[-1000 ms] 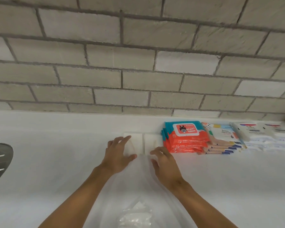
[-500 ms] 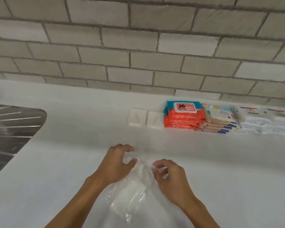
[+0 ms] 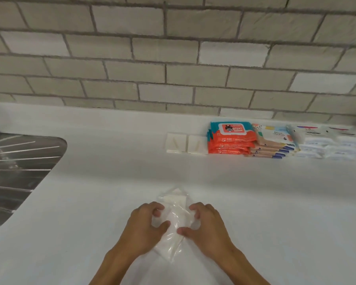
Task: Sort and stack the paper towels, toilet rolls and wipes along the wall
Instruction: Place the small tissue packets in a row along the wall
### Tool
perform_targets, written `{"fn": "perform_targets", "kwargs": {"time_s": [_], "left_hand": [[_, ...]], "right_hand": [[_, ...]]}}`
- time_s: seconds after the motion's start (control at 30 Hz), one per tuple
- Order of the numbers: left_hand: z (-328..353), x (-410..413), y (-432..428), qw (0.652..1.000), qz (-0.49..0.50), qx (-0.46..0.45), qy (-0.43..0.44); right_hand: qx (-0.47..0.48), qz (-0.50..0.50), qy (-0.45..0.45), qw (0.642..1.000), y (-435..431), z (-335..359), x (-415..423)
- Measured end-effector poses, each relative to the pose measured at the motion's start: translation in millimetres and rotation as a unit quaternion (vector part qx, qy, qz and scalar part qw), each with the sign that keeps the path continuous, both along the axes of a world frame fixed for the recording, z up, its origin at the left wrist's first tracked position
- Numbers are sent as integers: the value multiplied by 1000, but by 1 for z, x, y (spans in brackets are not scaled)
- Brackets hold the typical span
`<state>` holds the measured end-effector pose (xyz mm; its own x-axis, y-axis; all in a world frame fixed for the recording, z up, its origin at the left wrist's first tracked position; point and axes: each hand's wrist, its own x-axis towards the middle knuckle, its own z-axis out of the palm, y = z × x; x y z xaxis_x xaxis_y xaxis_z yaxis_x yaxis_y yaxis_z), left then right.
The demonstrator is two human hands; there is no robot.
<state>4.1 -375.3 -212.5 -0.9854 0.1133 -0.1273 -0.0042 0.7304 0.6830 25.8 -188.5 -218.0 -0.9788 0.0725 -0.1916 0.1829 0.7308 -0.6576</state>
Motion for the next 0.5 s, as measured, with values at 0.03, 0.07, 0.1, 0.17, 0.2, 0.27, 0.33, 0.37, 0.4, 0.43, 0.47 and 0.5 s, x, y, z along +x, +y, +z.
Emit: {"fn": "perform_targets", "kwargs": {"time_s": [0.03,0.07,0.1,0.17,0.2,0.27,0.33,0.37,0.4,0.43,0.47,0.5], "left_hand": [[-1,1,-1,1000,-5,5,-2],[-1,3,-1,1000,-10,12,-4],[-1,4,-2,1000,-15,20,-6],[-1,6,-3,999,-28,35,-14],[0,5,-4,998,-35,45,-17],[3,4,-6,996,-52,63,-27],[8,2,-10,994,-70,78,-37],[10,0,-12,992,-79,87,-41],[12,-2,-14,991,-87,93,-44],[14,-4,-17,990,-94,98,-49],[15,-6,-19,988,-101,106,-59],[18,-6,-21,984,-106,124,-71]], "right_hand": [[-7,-10,2,1000,0,1,1],[-10,-19,4,1000,-1,1,3],[-13,-27,6,1000,-1,2,4],[-26,-42,12,999,-2,2,6],[-39,-51,16,998,-2,2,6],[-78,-71,23,994,-2,5,7],[-128,-83,18,988,-4,12,7],[-152,-81,13,985,-6,16,7],[-180,-75,8,981,-8,20,7],[-209,-64,3,976,-11,23,7],[-233,-53,0,971,-14,25,7],[-250,-44,-2,967,-18,28,7]]}}
